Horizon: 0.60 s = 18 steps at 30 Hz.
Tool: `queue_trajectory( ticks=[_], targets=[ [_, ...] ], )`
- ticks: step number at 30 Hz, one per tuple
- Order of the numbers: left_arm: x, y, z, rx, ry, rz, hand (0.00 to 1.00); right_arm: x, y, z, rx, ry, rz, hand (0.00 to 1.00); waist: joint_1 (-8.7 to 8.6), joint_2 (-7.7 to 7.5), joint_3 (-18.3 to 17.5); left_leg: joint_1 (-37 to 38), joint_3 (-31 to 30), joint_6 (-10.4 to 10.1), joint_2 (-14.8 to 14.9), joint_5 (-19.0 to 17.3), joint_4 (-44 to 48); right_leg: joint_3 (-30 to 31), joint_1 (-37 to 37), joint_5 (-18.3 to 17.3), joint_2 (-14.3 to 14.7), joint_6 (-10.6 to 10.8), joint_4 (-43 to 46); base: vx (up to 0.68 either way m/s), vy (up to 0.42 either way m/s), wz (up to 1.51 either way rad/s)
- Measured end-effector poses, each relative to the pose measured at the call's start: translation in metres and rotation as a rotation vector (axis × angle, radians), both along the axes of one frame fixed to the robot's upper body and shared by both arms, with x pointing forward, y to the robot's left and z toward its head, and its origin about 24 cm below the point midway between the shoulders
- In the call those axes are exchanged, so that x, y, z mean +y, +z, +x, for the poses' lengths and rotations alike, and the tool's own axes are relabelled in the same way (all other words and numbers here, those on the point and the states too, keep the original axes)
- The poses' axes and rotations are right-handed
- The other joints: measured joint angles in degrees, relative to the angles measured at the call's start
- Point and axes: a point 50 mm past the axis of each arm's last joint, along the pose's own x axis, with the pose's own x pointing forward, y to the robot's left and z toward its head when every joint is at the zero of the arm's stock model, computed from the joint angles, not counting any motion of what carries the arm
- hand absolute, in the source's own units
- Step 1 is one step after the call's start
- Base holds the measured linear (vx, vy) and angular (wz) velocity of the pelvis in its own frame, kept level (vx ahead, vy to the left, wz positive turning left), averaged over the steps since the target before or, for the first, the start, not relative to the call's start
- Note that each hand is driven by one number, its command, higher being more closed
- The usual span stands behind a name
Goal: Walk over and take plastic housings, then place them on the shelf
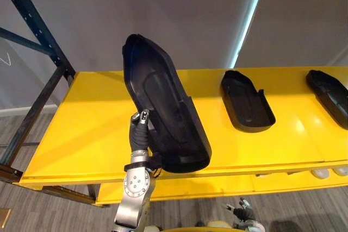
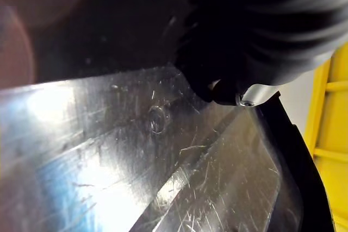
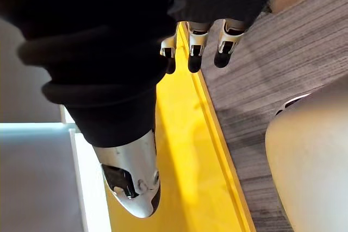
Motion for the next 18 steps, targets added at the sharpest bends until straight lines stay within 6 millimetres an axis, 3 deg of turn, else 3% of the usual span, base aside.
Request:
queue_trajectory(
  ticks=[8, 11, 18],
  targets=[
    [0.011, -0.010, 0.004, 0.054, 0.087, 0.168, 1.00, 0.002, -0.002, -0.011, 0.019, -0.008, 0.005, 0.00, 0.65, -0.45, -2.4, 1.9, 1.1, 0.0, -0.1, 2.5, -4.8, 0.9, 2.2, 3.8, 1.2, 0.2, -6.3, -0.01, 0.003, -0.05],
    [0.029, -0.030, 0.021, 0.163, 0.150, 0.273, 1.00, 0.000, -0.002, -0.011, 0.022, 0.016, -0.010, 0.00, 0.52, 0.03, -2.8, 4.6, 0.7, 0.1, -0.9, 5.7, -9.7, 0.7, 3.9, 5.5, 1.4, 0.2, -9.1, -0.03, 0.012, 0.05],
    [0.075, -0.044, 0.050, 0.298, 0.282, 0.419, 1.00, -0.001, -0.001, -0.006, 0.013, 0.049, -0.006, 0.00, -0.90, 0.48, -2.9, 4.6, -0.9, -0.1, -1.1, 9.7, -14.9, -0.2, 3.5, 8.9, 2.3, -0.4, -13.5, -0.06, -0.012, 0.06]
  ],
)
